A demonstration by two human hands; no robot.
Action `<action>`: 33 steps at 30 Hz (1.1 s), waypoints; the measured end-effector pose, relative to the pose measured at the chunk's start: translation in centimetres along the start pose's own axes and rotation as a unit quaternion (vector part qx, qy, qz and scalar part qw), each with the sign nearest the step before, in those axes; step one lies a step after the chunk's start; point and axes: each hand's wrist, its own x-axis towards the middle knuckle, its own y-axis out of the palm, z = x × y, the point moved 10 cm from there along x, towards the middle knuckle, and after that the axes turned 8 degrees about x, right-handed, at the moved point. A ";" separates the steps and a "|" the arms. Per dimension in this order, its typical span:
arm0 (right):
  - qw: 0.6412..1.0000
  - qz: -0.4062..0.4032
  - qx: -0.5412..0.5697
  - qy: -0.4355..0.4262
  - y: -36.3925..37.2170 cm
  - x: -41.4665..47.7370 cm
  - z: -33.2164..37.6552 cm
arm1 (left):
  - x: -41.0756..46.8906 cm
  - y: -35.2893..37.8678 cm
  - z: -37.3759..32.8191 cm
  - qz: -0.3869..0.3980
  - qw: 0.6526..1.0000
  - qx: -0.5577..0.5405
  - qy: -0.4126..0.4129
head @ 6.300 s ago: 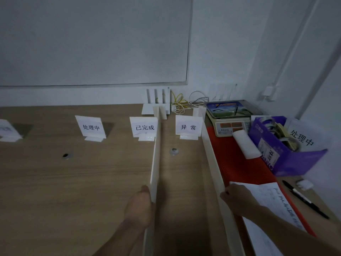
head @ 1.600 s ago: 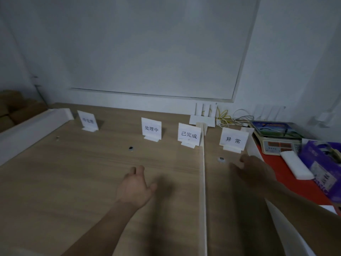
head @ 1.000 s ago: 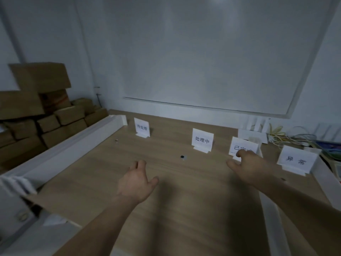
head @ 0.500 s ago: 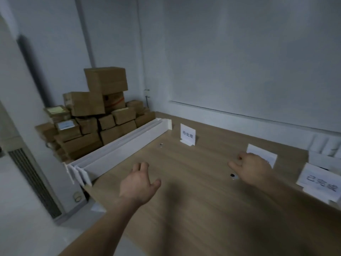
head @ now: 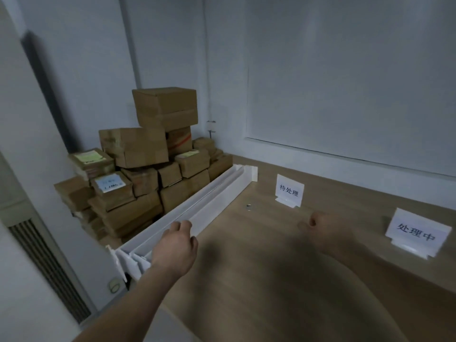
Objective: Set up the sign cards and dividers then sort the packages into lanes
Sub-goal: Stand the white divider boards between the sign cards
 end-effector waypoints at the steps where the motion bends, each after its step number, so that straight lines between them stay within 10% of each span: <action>1: 1.000 0.002 -0.008 0.001 0.9 0.3 1.4 | 1.0 0.3 1.4 0.003 1.000 -0.003 0.000; 33: 0.979 0.179 0.033 0.089 31.7 17.3 24.1 | 24.3 20.6 16.3 0.257 0.958 0.075 0.104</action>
